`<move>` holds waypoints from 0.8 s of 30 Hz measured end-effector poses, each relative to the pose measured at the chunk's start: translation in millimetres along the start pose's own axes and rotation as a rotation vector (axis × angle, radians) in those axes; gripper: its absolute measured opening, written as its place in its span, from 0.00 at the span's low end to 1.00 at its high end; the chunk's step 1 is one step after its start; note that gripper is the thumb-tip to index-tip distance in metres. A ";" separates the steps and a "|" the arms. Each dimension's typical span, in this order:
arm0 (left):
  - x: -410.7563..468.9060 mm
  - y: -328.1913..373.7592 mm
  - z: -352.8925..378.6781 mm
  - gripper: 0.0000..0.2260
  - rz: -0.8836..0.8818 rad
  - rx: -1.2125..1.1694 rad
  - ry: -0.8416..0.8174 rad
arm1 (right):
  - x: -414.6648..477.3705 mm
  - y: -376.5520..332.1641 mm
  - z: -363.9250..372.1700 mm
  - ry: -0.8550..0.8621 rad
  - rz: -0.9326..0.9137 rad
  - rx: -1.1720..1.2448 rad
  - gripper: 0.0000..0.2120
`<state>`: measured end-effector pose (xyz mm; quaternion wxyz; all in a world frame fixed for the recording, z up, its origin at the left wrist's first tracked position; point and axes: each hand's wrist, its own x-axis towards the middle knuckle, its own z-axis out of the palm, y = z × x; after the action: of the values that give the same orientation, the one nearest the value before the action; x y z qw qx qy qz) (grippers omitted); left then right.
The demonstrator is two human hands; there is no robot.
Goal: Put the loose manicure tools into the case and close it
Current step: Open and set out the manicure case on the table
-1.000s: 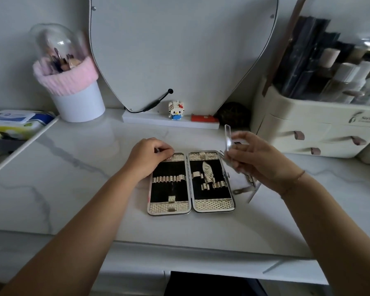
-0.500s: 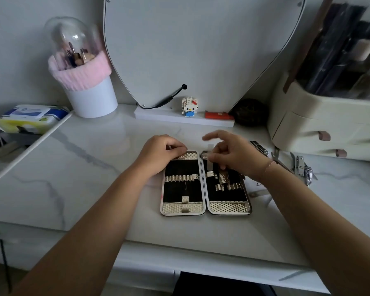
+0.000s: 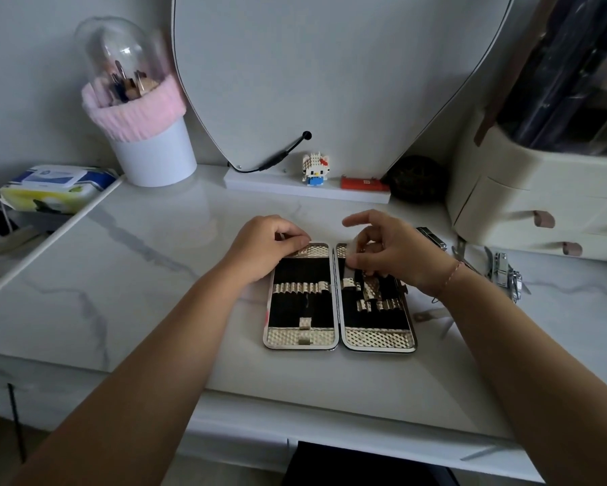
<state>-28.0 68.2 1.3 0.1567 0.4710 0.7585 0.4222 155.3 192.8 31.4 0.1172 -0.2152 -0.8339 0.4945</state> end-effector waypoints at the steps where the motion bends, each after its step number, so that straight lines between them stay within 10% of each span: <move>1: -0.2 0.2 0.1 0.04 0.002 0.004 0.000 | 0.0 0.2 -0.1 -0.003 0.001 -0.016 0.23; 19: 1.5 -2.7 1.3 0.03 0.028 0.014 0.013 | -36.3 -14.3 -47.0 0.185 -0.059 -0.106 0.06; 24: 1.9 -3.7 1.1 0.05 0.056 0.035 0.004 | -84.0 5.9 -61.3 -0.011 -0.004 -0.418 0.06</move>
<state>-30.4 69.5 -2.0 0.1348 0.4941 0.7526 0.4139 255.7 202.8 57.3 0.0664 -0.2302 -0.9194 0.3118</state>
